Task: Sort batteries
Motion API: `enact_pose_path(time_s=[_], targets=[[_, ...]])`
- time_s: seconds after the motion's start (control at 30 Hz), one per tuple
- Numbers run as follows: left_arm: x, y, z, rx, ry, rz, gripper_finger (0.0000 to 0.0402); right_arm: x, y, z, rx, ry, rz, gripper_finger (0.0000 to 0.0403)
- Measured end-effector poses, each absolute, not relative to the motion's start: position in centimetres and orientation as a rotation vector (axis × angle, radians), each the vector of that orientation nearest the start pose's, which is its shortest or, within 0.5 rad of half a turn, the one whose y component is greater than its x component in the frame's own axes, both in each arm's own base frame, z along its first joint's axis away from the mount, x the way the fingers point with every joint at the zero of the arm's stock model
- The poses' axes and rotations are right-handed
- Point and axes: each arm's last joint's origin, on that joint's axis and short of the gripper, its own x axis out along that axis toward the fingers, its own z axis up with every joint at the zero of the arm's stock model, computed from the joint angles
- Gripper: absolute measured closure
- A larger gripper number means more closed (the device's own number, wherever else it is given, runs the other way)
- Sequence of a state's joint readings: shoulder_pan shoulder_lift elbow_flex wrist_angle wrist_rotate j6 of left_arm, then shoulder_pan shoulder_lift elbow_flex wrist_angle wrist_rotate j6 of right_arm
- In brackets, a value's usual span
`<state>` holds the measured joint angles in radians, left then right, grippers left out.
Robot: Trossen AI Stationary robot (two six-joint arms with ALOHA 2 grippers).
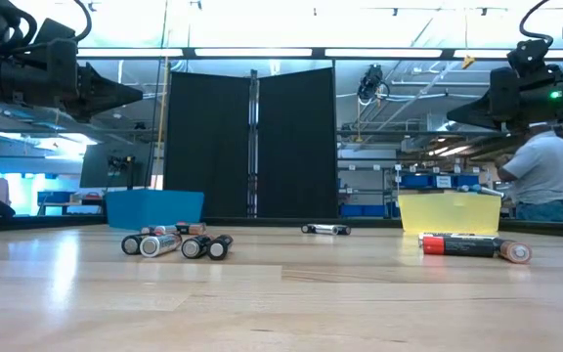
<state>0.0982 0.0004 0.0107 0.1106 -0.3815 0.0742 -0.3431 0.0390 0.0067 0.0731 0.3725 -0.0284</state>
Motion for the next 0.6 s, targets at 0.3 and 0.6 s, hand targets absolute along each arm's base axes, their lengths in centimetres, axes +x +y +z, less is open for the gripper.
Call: enact_pose_path(time_s=[0.3, 0.6], targets=[[9.27, 1.99, 17.87, 0.054, -0.116, 0.483, 0.0387, 8.84, -4.28, 16.97, -0.027, -0.031, -0.716, 0.0367], [9.15, 1.98, 18.5, 0.044, -0.183, 0.485, 0.0387, 8.84, -4.28, 16.97, -0.027, -0.032, -0.716, 0.0368]])
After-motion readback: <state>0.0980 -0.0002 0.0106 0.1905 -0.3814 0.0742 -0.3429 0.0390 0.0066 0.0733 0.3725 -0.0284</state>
